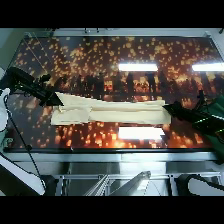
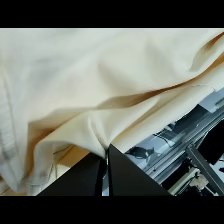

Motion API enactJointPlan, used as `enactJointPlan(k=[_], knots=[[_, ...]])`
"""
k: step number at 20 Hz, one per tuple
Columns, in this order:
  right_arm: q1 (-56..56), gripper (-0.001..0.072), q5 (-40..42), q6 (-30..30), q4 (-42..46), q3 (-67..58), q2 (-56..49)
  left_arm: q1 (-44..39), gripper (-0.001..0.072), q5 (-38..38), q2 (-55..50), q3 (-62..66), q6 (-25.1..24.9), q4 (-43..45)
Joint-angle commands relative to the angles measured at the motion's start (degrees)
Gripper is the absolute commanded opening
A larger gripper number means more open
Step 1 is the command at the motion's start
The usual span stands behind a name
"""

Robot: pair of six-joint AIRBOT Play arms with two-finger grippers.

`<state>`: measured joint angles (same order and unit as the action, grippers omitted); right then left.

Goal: Fold the shirts.

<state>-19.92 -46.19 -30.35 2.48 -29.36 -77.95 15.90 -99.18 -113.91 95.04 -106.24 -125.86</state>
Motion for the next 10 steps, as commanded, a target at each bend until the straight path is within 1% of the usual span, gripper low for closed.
enactJointPlan(k=[1, 5, 7, 8, 9, 10], knots=[[0.15, 0.0019, -2.32, 0.35, 0.85, 0.02, -3.28, -0.04, 0.0023, -1.46, -1.07, 0.46, 0.26, 0.28], [0.13, 0.0019, -2.29, -0.24, 2.29, 0.13, -3.65, -0.13, 0.0020, -0.92, -1.07, 0.46, 0.24, 0.28], [0.13, 0.0019, -2.67, -2.29, 4.50, 0.13, -3.61, -0.11, 0.0016, -2.25, -1.07, 0.46, 0.33, 0.24], [0.13, 0.0085, -3.67, -2.40, 4.92, 0.13, -3.56, -0.11, 0.0048, -2.71, -1.05, 0.46, 0.90, 0.24], [0.13, 0.0305, -4.57, -2.40, 5.03, 0.13, -3.41, -0.07, 0.0348, -2.99, -1.01, 0.46, 1.42, 0.17], [0.11, 0.0404, -5.64, -2.43, 5.03, 0.11, -3.10, 0.04, 0.0608, -2.97, -0.98, 0.46, 2.71, 0.13]])
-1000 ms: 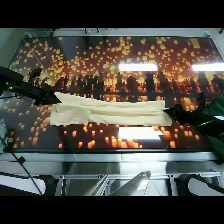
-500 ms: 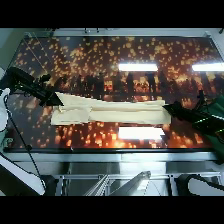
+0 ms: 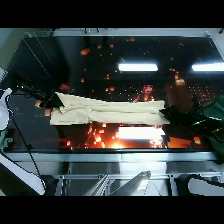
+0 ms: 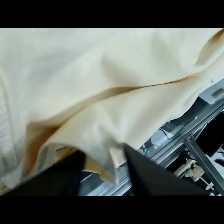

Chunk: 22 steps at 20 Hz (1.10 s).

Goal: Fold the shirts.

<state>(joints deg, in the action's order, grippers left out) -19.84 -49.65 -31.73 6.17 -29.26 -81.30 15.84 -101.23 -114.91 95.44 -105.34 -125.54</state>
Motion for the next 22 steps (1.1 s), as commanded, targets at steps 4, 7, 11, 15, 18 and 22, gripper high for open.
enactJointPlan(k=[4, 7, 11, 15, 18, 22], knots=[[-1.60, 0.0414, -4.90, -4.13, 4.31, -0.04, 7.82, 0.26, 0.0720, -2.43, 3.34, 0.00, 3.87, -0.66], [-8.74, 0.0661, -4.76, -20.22, 21.64, -1.95, 15.32, 0.52, 0.0720, -1.77, 12.20, -5.01, 2.56, -0.59], [-16.81, 0.0689, -9.03, -26.16, 30.71, -9.38, 13.84, 1.29, 0.0619, 3.02, 25.66, -14.95, -1.01, -0.59], [-13.88, 0.0689, -13.75, -25.90, 30.69, -14.27, 4.35, 1.22, 0.0023, 8.74, 34.45, -21.05, -2.27, -0.61], [-9.66, 0.0689, -13.53, -25.24, 30.25, -14.64, -0.79, 1.22, 0.0024, 8.72, 38.05, -23.08, -2.25, -0.59], [-4.46, 0.0689, -13.35, -23.52, 26.60, -14.73, -5.99, 0.22, 0.0024, 8.07, 40.37, -23.82, -2.23, -0.59]])
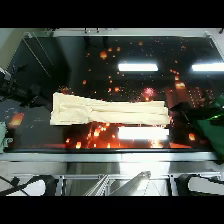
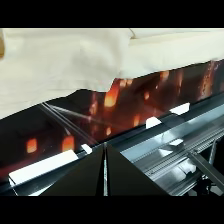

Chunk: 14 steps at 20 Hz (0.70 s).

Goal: Fold the shirts.

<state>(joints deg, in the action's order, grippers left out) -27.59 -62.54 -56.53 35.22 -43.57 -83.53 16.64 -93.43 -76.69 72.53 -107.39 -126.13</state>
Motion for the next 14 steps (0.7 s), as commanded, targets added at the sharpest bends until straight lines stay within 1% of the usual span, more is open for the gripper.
enactJointPlan(k=[1, 3, 5, 6, 7, 9, 10, 12, 14], knots=[[4.55, 0.0689, -0.46, 2.36, -4.46, -0.44, -4.76, -1.18, 0.0024, 0.15, 2.23, -0.90, -0.15, -0.04], [6.67, 0.0687, -0.46, 3.76, -8.02, -0.55, -6.27, -3.10, 0.0024, -0.35, 1.97, -0.90, -0.11, -0.07], [8.79, 0.0663, -0.52, 4.04, -8.96, -1.62, -7.67, -6.34, 0.0024, 0.76, 1.31, -0.90, 0.39, -0.44], [9.86, 0.0571, -0.79, 4.02, -8.98, -2.38, -8.24, -8.55, 0.0024, 1.88, 0.70, -0.90, 0.55, -1.60], [10.67, 0.0423, -1.36, 4.04, -9.16, -3.13, -8.55, -10.80, 0.0023, 3.21, -0.07, -0.90, 0.74, -2.45], [11.23, 0.0042, -4.22, 4.55, -10.03, -4.61, -8.50, -16.39, 0.0024, 8.20, -2.56, -0.83, 0.98, -2.93], [11.04, 0.0019, -6.69, 4.46, -10.05, -5.46, -8.26, -19.28, 0.0023, 11.23, -4.24, -0.83, 1.53, -2.97], [9.38, 0.0018, -11.13, 4.46, -10.01, -6.34, -6.45, -25.20, 0.0023, 15.80, -8.85, 0.20, 2.01, -2.93], [6.71, 0.0018, -14.64, 4.31, -10.01, -6.86, -3.98, -31.47, 0.0023, 18.49, -15.02, 3.80, 2.01, -2.91]])
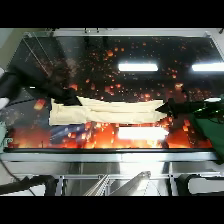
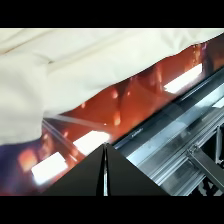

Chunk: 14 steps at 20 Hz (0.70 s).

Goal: Fold the shirts.

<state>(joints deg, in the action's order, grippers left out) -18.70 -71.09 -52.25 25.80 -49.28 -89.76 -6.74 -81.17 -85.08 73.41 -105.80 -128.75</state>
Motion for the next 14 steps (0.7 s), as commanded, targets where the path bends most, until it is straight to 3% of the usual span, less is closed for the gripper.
enactJointPlan(k=[1, 6, 14], knots=[[-3.61, 0.0018, -7.74, -0.07, -0.61, -1.36, 3.23, -11.39, 0.0023, 6.86, -10.32, 5.81, 0.42, -0.26], [-8.81, 0.0017, -12.35, 0.15, -0.57, -1.66, 5.20, -22.03, 0.0023, 7.08, -25.88, 19.41, 3.67, -0.26], [-10.86, 0.0017, -17.97, 0.07, -0.61, -10.32, 5.18, -24.22, 0.0023, 1.66, -39.32, 38.93, 12.35, -0.44]])
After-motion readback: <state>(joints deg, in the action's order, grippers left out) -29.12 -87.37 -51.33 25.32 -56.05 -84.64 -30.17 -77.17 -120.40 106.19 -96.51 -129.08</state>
